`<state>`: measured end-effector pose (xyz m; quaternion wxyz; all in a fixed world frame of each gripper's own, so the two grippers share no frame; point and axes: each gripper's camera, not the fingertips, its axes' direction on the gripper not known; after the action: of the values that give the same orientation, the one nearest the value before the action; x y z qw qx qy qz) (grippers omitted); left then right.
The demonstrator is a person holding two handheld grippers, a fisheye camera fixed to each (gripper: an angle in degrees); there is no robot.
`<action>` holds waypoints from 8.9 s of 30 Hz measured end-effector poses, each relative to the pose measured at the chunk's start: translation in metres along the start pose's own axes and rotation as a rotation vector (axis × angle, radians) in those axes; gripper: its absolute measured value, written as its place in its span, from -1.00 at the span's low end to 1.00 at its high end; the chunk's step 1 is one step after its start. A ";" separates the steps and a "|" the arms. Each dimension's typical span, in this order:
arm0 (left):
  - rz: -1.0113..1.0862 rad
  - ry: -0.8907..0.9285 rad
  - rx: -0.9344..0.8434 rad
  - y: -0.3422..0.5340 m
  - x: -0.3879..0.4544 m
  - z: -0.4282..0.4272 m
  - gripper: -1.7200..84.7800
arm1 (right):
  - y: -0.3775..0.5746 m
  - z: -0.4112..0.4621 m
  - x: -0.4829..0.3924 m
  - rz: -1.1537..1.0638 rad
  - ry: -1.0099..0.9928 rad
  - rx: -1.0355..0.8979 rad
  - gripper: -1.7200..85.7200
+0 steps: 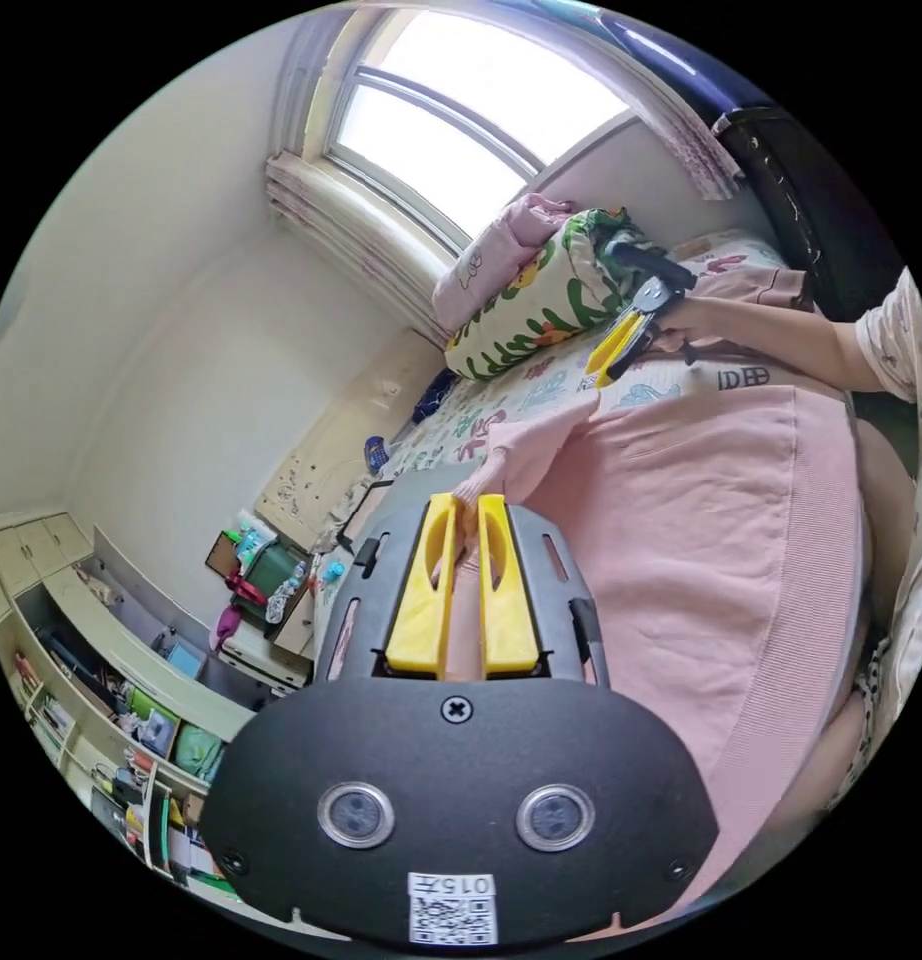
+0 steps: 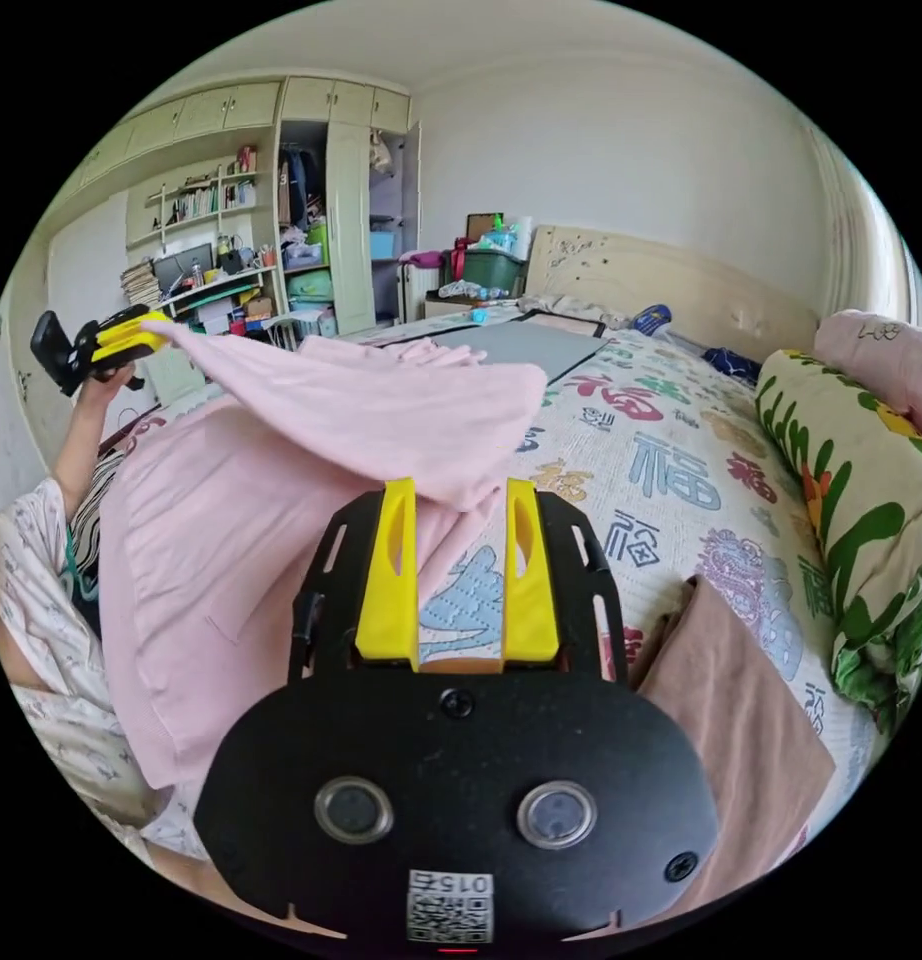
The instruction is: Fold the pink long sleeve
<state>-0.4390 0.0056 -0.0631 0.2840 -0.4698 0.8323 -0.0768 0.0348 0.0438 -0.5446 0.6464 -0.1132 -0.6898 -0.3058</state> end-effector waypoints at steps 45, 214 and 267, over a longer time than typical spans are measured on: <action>-0.764 -0.009 -0.321 0.116 0.115 -0.186 -0.93 | 0.110 0.082 0.117 0.110 0.427 -0.091 -0.98; -0.972 0.309 -0.995 -0.039 0.070 0.214 -0.72 | -0.124 0.085 0.319 -0.038 -0.468 -0.363 -0.98; -1.921 1.684 -0.402 0.293 0.247 0.387 -0.98 | -0.084 0.078 0.127 0.073 0.450 0.011 -0.98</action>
<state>-0.5426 0.0161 -0.5975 -0.5685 -0.7176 0.0820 -0.3938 -0.0933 -0.0081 -0.4442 0.7951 -0.0635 -0.5255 -0.2962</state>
